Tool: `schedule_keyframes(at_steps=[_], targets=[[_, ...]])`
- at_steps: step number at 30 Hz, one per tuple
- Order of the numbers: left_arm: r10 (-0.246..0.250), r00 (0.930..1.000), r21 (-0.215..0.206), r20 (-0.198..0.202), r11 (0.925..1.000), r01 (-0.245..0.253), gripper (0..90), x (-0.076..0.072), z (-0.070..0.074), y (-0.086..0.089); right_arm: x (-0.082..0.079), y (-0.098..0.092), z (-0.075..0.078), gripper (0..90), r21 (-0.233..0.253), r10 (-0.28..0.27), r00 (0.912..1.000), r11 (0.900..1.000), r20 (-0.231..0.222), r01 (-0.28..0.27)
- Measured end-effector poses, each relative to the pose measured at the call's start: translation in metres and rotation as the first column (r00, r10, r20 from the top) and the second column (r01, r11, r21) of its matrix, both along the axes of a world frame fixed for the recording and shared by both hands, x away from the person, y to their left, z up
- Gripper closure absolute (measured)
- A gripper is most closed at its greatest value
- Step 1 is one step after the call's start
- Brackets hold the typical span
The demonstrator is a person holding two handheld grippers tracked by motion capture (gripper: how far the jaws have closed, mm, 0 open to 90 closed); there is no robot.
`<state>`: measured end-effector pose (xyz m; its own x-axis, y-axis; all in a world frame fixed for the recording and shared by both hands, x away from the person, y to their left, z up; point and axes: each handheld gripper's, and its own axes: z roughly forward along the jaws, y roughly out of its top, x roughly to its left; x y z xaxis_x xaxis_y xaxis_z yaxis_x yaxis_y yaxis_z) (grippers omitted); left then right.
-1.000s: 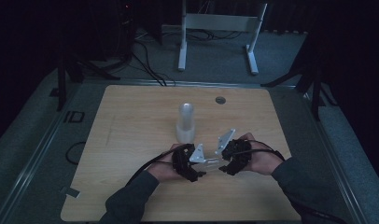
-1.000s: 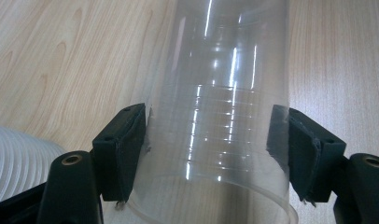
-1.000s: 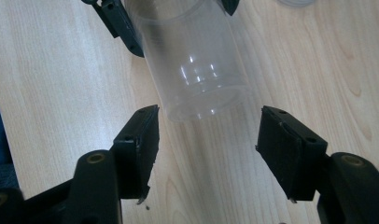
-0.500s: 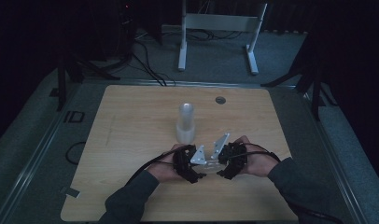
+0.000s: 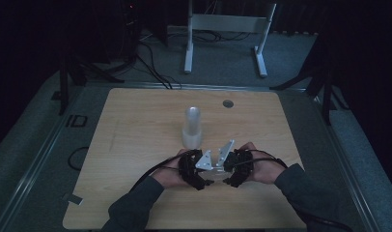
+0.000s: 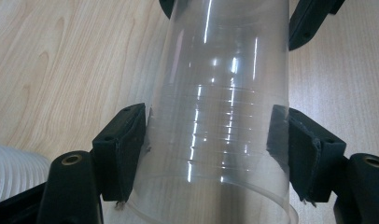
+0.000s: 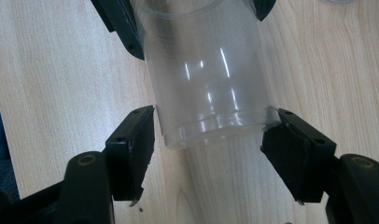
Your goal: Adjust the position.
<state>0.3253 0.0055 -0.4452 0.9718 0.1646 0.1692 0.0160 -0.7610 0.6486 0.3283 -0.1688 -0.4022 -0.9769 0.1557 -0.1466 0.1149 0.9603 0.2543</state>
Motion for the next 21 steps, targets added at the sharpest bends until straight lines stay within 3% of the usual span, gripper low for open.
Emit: schedule_keyframes(at_steps=[14, 21], targets=[[-0.022, 0.9998, 0.000, -0.002, 0.9998, 0.022, 28.3, -0.0021, 0.0006, -0.0005, -0.0018, 0.0012, -0.0023, 39.7, -0.004, 0.021, 0.9998, 1.000, -0.002, -0.021], [-0.014, 0.9996, -0.010, -0.025, 0.9999, 0.013, 25.7, -0.0023, 0.0008, -0.0014, -0.0020, 0.0004, -0.0041, 41.3, -0.003, 0.020, 0.9998, 1.000, -0.006, -0.020]])
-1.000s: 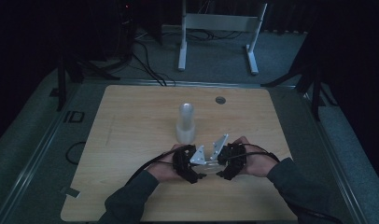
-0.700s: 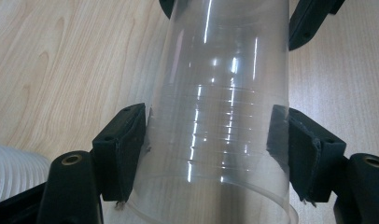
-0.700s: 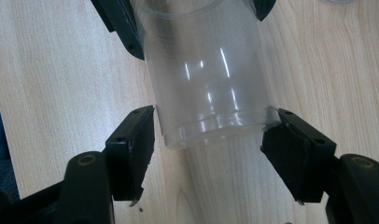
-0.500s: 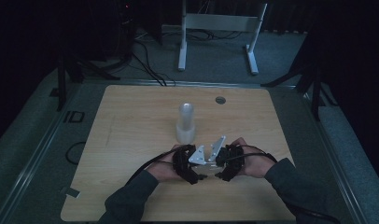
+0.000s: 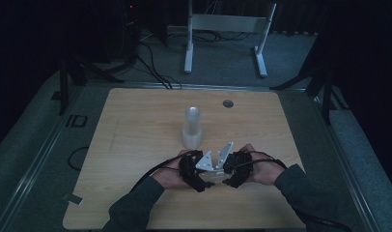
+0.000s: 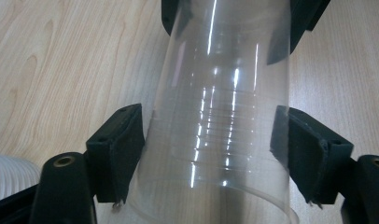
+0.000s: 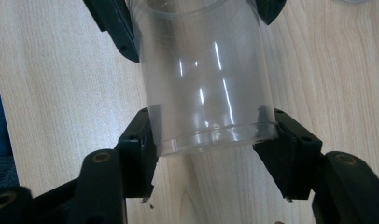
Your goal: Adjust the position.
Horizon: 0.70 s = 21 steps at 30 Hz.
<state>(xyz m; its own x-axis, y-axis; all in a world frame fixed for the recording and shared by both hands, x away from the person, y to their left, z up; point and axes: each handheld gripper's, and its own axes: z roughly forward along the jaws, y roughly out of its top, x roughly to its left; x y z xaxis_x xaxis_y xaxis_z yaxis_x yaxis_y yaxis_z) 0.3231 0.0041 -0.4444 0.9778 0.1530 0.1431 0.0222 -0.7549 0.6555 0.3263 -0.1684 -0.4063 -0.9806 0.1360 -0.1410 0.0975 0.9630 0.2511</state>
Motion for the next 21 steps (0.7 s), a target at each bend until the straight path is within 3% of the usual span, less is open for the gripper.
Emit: schedule_keyframes(at_steps=[14, 21], targets=[[0.038, 0.9993, -0.028, 0.002, 0.9989, -0.038, 18.8, -0.0001, 0.0042, 0.0000, 0.0016, -0.0025, -0.0018, 41.9, 0.010, -0.018, 0.9998, 1.000, 0.009, 0.018], [0.059, 0.9982, -0.065, 0.000, 0.9961, -0.059, 18.4, 0.0024, 0.0102, 0.0045, 0.0040, -0.0090, -0.0030, 41.9, 0.022, -0.063, 0.9979, 0.998, 0.013, 0.063]])
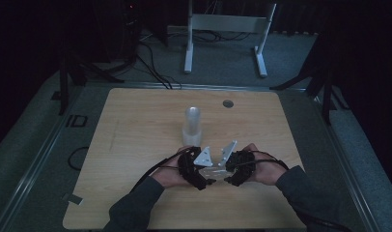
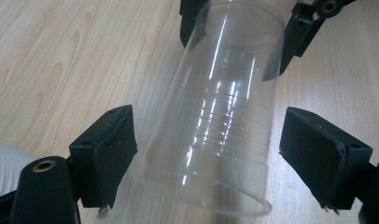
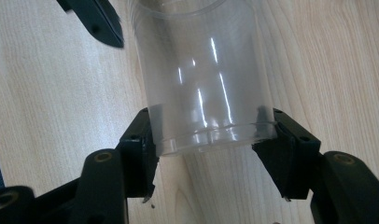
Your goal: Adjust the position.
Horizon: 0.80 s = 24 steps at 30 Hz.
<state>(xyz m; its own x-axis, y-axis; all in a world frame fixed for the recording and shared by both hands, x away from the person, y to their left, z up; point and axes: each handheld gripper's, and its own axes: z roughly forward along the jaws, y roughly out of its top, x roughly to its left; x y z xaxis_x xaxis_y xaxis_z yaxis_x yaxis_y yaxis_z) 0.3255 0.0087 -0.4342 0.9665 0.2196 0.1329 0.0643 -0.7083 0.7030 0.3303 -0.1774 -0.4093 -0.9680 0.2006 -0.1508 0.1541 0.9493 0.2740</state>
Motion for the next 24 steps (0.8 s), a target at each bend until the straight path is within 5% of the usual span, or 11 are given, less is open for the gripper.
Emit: schedule_keyframes(at_steps=[24], targets=[[0.063, 0.9977, -0.066, 0.023, 0.9959, -0.062, 19.5, 0.003, 0.005, 0.010, 0.009, -0.028, -0.010, 42.0, 0.046, -0.158, 0.9874, 0.986, 0.004, 0.158]])
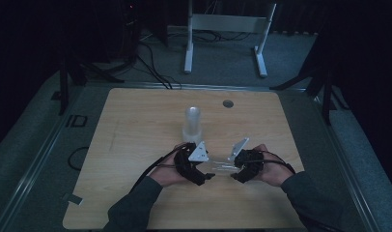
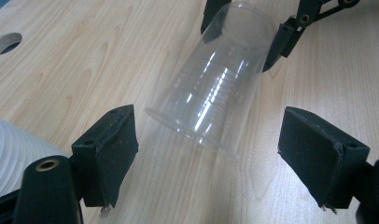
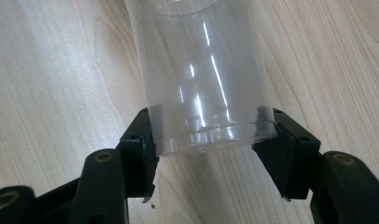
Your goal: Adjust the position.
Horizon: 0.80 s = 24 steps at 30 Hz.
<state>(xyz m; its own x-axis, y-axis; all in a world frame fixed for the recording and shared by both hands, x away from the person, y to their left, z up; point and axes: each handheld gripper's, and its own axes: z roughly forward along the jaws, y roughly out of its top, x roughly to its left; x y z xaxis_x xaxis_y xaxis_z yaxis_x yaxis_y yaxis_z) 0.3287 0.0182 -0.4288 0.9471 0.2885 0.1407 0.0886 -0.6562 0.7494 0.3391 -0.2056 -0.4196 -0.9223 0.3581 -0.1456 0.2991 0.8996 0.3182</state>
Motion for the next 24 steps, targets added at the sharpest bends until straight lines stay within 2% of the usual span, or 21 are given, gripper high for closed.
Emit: schedule_keyframes(at_steps=[11, 14, 20, 24], targets=[[0.020, 0.9998, -0.005, -0.001, 0.9998, -0.020, 20.4, 0.001, -0.001, 0.003, 0.003, -0.013, -0.006, 42.1, 0.028, -0.092, 0.9956, 0.995, 0.017, 0.091], [0.024, 0.9997, -0.005, -0.001, 0.9997, -0.024, 20.4, 0.001, -0.002, 0.003, 0.005, -0.020, -0.008, 42.1, 0.061, -0.145, 0.9891, 0.988, 0.030, 0.143], [0.030, 0.9995, -0.006, 0.000, 0.9995, -0.030, 20.5, 0.001, -0.003, 0.002, 0.005, -0.028, -0.012, 42.1, 0.078, -0.194, 0.9800, 0.979, 0.045, 0.190], [0.037, 0.9993, -0.009, -0.003, 0.9993, -0.037, 20.6, 0.002, -0.004, 0.002, 0.005, -0.032, -0.012, 42.1, 0.109, -0.236, 0.9705, 0.967, 0.051, 0.229]])
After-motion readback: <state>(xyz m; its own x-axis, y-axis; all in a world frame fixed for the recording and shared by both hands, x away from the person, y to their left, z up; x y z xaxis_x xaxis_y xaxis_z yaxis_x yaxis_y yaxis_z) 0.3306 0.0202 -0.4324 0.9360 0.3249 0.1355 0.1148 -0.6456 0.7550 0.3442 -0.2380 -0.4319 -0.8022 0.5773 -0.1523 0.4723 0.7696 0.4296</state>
